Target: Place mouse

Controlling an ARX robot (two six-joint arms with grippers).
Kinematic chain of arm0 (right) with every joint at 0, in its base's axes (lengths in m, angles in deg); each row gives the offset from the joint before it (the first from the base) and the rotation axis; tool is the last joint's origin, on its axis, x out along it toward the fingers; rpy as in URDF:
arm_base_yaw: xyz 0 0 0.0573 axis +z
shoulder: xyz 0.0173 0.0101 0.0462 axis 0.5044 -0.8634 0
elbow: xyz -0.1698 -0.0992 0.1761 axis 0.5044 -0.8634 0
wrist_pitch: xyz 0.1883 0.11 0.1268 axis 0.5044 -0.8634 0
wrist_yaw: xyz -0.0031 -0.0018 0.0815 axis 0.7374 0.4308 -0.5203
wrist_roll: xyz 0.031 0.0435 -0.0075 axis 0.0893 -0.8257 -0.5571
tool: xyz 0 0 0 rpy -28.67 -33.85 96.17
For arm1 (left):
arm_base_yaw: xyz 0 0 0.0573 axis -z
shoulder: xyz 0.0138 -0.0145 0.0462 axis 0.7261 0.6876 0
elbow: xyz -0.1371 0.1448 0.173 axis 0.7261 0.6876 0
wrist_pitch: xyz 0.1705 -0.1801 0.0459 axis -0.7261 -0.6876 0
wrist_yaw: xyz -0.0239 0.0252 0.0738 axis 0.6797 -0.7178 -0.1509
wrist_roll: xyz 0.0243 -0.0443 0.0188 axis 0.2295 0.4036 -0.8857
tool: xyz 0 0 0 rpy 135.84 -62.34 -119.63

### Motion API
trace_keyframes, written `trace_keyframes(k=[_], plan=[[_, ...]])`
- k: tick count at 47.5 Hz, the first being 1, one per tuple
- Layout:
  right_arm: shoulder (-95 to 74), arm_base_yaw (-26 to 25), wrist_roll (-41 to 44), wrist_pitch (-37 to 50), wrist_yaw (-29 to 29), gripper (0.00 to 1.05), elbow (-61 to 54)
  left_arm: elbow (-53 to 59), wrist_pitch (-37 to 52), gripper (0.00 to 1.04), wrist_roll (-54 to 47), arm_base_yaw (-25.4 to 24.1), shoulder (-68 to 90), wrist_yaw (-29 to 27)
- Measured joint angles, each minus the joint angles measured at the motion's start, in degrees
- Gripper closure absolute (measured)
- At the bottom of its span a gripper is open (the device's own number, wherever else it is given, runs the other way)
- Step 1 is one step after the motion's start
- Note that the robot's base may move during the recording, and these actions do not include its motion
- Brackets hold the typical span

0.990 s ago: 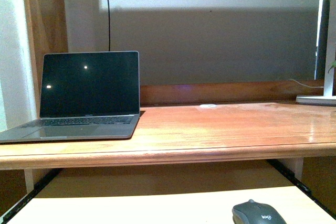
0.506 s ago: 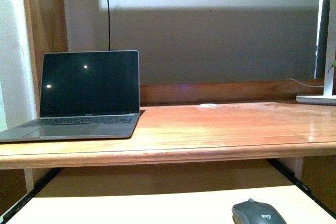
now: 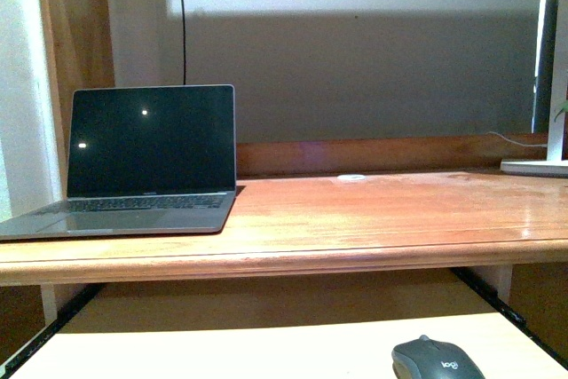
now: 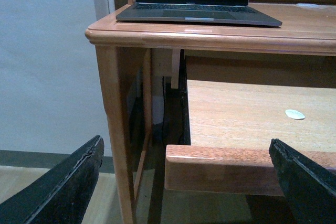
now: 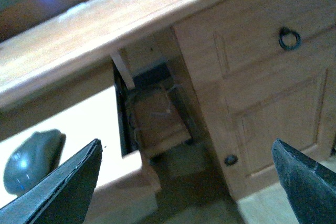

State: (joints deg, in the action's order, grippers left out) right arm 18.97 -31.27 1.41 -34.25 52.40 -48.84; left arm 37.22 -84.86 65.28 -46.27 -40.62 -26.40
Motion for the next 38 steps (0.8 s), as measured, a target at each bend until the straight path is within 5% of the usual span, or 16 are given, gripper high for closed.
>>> trace_keyframes(k=[12, 28, 38], plan=[[-22.1, 7.0, 0.7, 15.3, 3.4, 0.07, 9.6, 0.0, 0.0, 0.08, 0.0, 0.0, 0.0, 0.0], [-41.5, 27.2, 7.2, 17.0, 1.9, 0.07, 23.3, 0.0, 0.0, 0.08, 0.0, 0.0, 0.0, 0.0], [-46.7, 34.0, 16.2, 16.7, 0.6, 0.07, 23.5, 0.0, 0.0, 0.08, 0.0, 0.0, 0.0, 0.0]])
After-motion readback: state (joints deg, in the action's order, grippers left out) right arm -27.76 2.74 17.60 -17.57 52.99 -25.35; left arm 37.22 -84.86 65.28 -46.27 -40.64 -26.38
